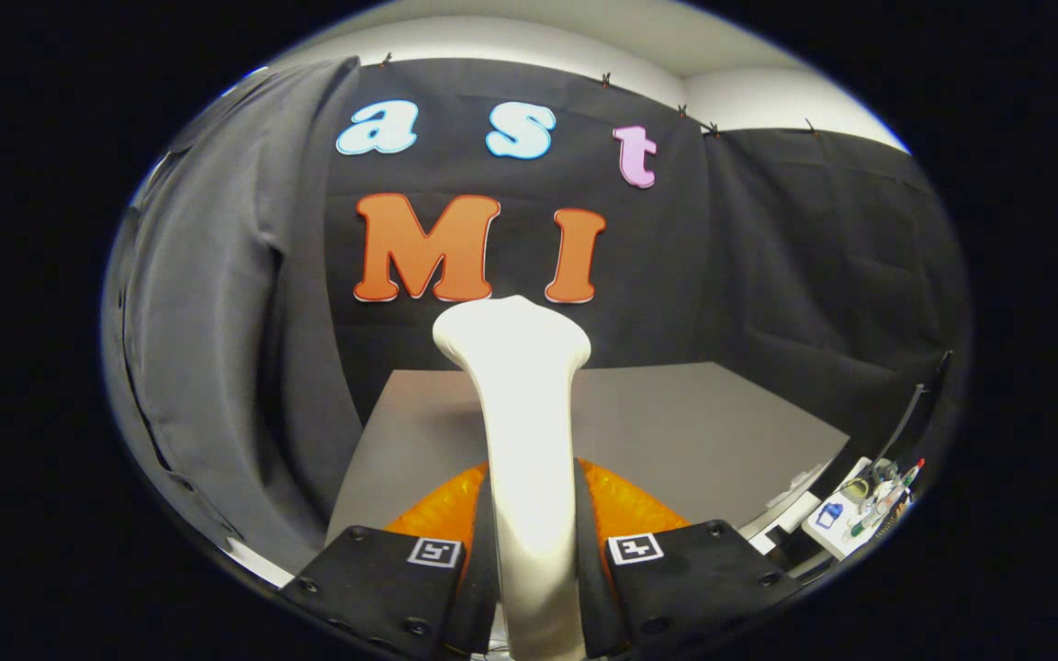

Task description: Iron the clothes twice with a garment steamer, once on the left side and once on the right side.

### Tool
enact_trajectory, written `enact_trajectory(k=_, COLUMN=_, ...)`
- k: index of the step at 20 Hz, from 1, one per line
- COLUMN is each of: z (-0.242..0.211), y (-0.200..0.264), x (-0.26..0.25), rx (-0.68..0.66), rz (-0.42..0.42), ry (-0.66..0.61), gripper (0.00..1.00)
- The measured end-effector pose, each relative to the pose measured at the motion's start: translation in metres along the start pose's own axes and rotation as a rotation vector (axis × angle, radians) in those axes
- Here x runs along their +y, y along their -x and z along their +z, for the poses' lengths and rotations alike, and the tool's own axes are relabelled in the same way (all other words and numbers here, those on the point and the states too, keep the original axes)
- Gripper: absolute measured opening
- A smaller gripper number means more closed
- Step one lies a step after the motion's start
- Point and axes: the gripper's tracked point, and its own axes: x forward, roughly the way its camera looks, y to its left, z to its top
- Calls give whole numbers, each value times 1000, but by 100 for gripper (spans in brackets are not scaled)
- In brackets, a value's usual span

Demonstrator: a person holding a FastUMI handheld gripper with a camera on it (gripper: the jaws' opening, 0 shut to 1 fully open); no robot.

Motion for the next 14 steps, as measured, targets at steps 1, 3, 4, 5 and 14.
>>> enact_trajectory(k=1, z=5, y=16, x=0, rx=-24, rz=-12, ry=6, gripper=44)
enact_trajectory(k=3, z=19, y=46, x=6, rx=-74, rz=-24, ry=15, gripper=44)
enact_trajectory(k=4, z=27, y=60, x=10, rx=-98, rz=-30, ry=21, gripper=44)
enact_trajectory(k=5, z=34, y=77, x=15, rx=-119, rz=-37, ry=31, gripper=44)
enact_trajectory(k=14, z=81, y=202, x=95, rx=-323, rz=-4, ry=75, gripper=44)
